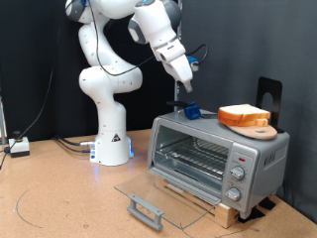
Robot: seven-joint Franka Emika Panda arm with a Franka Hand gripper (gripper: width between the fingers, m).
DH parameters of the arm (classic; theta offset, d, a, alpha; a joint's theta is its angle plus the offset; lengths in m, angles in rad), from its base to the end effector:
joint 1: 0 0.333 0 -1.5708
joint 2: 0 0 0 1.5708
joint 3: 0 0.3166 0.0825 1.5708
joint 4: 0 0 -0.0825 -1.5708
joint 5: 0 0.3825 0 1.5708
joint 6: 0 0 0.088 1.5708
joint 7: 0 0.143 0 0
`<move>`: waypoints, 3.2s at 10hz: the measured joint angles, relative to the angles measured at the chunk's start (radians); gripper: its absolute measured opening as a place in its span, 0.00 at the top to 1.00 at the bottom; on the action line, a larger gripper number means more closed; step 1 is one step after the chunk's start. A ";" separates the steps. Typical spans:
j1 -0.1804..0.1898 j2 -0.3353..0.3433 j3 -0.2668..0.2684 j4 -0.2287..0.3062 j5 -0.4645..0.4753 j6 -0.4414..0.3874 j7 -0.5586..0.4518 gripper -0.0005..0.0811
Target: Make a piece of toast with the oven
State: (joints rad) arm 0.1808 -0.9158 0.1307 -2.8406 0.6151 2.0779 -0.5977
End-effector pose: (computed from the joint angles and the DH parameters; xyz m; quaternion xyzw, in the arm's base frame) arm 0.2762 0.1320 0.4157 -0.9272 -0.2890 -0.1141 0.2091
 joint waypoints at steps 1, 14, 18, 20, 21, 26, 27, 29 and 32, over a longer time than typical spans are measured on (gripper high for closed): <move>0.003 0.029 0.000 0.000 0.010 0.010 -0.013 0.01; 0.068 0.212 0.076 -0.043 0.169 0.192 -0.163 0.01; 0.068 0.237 0.094 -0.042 0.184 0.225 -0.163 0.02; 0.068 0.238 0.097 -0.041 0.184 0.229 -0.162 0.23; 0.068 0.238 0.099 -0.041 0.184 0.229 -0.162 0.23; 0.068 0.238 0.104 -0.039 0.184 0.230 -0.161 0.44; 0.067 0.238 0.106 -0.039 0.184 0.230 -0.161 0.44; 0.066 0.239 0.106 -0.039 0.184 0.230 -0.158 0.43; 0.063 0.241 0.107 -0.039 0.182 0.227 -0.131 0.16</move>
State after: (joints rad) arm 0.2434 -0.6750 0.2374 -2.8799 0.7973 2.3052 -0.7290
